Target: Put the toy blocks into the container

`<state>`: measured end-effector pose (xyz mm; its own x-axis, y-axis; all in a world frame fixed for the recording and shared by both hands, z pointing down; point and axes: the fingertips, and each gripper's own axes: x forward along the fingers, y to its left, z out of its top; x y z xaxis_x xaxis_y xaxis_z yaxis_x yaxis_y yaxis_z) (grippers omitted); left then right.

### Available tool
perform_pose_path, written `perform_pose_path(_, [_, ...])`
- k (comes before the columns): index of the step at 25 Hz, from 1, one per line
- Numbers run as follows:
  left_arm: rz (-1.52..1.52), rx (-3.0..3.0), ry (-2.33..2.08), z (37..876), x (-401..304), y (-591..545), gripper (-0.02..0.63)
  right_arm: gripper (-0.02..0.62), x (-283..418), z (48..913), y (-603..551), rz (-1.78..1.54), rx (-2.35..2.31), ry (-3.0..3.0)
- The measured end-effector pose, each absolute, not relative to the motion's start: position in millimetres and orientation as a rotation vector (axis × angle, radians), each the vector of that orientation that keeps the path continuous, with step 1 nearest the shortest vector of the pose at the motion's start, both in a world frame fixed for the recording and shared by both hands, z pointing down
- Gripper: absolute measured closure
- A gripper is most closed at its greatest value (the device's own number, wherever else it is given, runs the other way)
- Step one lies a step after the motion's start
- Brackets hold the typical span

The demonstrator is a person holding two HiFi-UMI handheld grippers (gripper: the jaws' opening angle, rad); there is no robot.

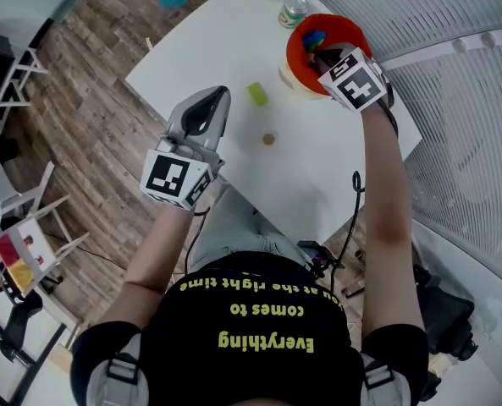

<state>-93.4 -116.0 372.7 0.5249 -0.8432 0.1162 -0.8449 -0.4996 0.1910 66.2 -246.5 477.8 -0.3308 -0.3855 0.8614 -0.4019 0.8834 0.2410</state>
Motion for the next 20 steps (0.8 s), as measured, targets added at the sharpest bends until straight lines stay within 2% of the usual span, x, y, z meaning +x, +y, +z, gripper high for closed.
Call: perform_pose_path(20, [-0.003, 2.588, -1.441, 351, -91, -120, 0.606, 0.588, 88, 406, -263, 0.221, 1.013, -2.338])
